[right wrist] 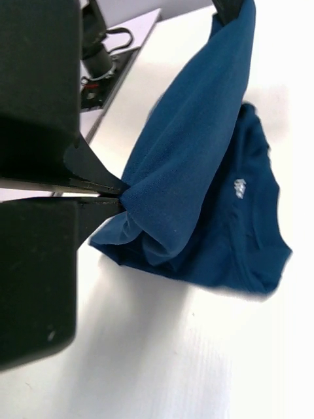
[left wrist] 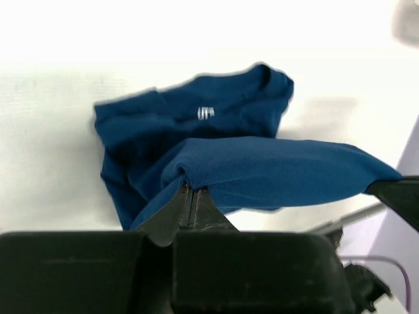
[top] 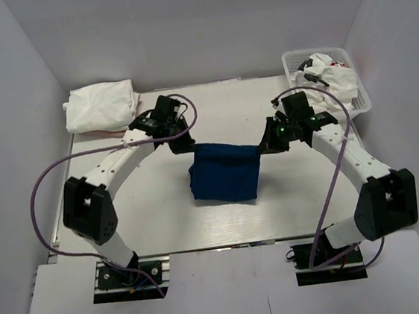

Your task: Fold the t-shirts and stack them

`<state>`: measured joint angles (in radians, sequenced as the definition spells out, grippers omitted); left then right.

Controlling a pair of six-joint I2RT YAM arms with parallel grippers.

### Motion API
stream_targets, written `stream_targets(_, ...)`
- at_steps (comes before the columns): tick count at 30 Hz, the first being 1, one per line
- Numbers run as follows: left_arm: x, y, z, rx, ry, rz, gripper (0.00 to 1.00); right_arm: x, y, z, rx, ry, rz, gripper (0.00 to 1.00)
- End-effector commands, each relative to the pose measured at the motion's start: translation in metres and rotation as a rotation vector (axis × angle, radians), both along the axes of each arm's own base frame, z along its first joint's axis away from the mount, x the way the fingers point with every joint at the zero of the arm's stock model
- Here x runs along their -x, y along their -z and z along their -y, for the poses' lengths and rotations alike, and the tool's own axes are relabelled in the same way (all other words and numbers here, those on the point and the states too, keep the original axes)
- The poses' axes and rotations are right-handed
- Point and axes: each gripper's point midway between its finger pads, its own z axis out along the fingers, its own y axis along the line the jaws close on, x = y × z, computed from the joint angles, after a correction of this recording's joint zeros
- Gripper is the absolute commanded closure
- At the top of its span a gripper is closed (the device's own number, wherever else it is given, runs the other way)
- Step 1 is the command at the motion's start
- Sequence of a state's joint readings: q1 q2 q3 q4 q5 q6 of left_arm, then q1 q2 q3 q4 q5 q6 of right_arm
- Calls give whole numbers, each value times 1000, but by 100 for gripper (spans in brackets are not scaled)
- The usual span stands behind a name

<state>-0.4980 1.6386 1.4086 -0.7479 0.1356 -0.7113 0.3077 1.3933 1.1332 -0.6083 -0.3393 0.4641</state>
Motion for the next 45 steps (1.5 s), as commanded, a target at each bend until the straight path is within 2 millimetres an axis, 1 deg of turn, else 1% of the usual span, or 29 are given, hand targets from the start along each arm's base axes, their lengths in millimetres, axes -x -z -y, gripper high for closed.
stream_targets(1, -30, 9, -11, -72, -50, 13, 100, -30, 1, 6, 16, 50, 26, 100)
stream_targets(6, -50, 33, -13, -136, -79, -37, 100, -49, 18, 3, 11, 39, -28, 100)
stream_targets(8, -57, 43, -16, -150, -92, -46, 100, -54, 20, -1, -2, 24, -31, 100)
stream_targets(9, -61, 43, -16, -155, -98, -40, 100, -59, 29, -4, -4, 14, -45, 100)
stream_targets(11, -74, 41, -19, -165, -121, -19, 100, -67, 35, -6, -4, 12, -47, 100)
stream_targets(13, -79, 52, -21, -179, -128, -45, 100, -76, 39, -8, -3, 14, -40, 100)
stream_targets(14, -79, 55, -23, -191, -132, -52, 100, -78, 46, -8, 3, 16, -57, 100)
stream_targets(19, -86, 58, -30, -190, -152, -52, 100, -90, 51, -14, -13, -4, -43, 100)
stream_targets(20, -86, 58, -30, -190, -152, -51, 99, -89, 54, -16, -9, -12, -50, 92)
stream_targets(21, -90, 62, -33, -190, -161, -54, 91, -90, 54, -16, -14, -14, -50, 85)
stream_targets(22, -90, 62, -33, -190, -161, -54, 62, -92, 53, -17, -11, -25, -40, 77)
stream_targets(23, -92, 59, -33, -191, -152, -42, 45, -96, 49, -16, -13, -26, -28, 65)
stream_targets(24, -92, 56, -32, -191, -152, -41, 31, -97, 47, -17, -7, -29, -26, 46)
stream_targets(25, -93, 50, -32, -184, -153, -29, 21, -98, 43, -15, -2, -34, -14, 11)
stream_targets(26, -95, 40, -32, -179, -146, -5, 7, -104, 25, -20, -8, -46, 33, 10)
stream_targets(27, -95, 34, -32, -173, -147, 7, 0, -105, 19, -18, 1, -42, 48, 10)
stream_targets(29, -92, 11, -31, -141, -144, 48, 0, -105, 2, -18, -12, -42, 87, 10)
stream_targets(31, -86, 2, -28, -110, -117, 66, 0, -98, -10, -18, -35, -37, 112, 10)
stream_targets(32, -79, -11, -21, -86, -97, 93, 0, -94, -10, -20, -51, -44, 113, 10)
stream_targets(33, -74, -15, -14, -67, -66, 107, 0, -90, -12, -22, -67, -52, 116, 10)
stream_targets(35, -59, -14, 6, 49, 21, 96, 0, -80, -17, -26, -111, -67, 121, 10)
stream_targets(36, -50, -15, 16, 95, 64, 94, 0, -72, -5, -26, -111, -68, 89, 10)
stream_targets(37, -35, -12, 23, 149, 113, 71, 0, -71, -9, -26, -116, -68, 107, 10)
stream_targets(38, -32, -15, 33, 189, 138, 90, 0, -69, -10, -25, -118, -68, 114, 10)
stream_targets(39, -19, -4, 40, 217, 169, 49, 0, -63, -3, -23, -119, -61, 91, 10)
stream_targets(40, -12, -5, 47, 237, 182, 47, 0, -63, -5, -25, -128, -66, 104, 10)
stream_targets(41, -13, -3, 48, 241, 183, 57, 0, -62, -4, -26, -137, -69, 99, 10)
stream_targets(42, -7, 0, 55, 255, 194, 45, 0, -54, 2, -29, -147, -81, 82, 10)
stream_targets(45, 9, 14, 66, 297, 234, 12, 0, -48, 9, -36, -178, -103, 63, 10)
